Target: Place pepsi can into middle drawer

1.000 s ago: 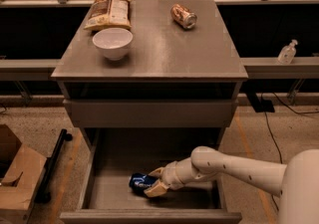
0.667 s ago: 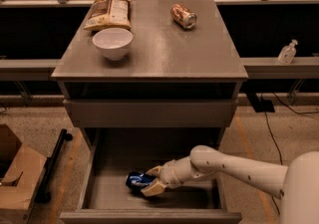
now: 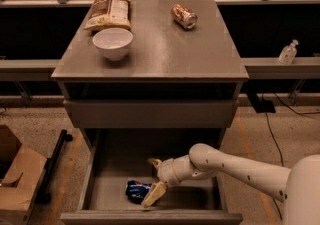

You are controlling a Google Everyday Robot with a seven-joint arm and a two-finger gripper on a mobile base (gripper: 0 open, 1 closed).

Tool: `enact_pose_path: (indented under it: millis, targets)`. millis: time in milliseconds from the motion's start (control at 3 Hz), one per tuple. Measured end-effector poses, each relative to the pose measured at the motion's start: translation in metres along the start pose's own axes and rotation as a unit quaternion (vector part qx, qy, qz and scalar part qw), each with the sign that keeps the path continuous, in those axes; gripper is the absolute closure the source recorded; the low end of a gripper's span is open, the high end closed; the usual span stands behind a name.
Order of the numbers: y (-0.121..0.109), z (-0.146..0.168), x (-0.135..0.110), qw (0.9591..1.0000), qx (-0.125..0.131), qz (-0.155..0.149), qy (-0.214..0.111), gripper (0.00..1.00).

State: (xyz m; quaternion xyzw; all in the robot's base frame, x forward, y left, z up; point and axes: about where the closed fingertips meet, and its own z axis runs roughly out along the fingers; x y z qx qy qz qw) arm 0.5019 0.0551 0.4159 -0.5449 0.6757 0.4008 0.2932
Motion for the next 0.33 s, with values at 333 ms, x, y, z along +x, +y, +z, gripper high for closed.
enact_pose_path:
  millis: [333]
  targets:
    - [0.0000, 0.0001, 0.0000, 1.0000, 0.000, 0.000, 0.000, 0.00]
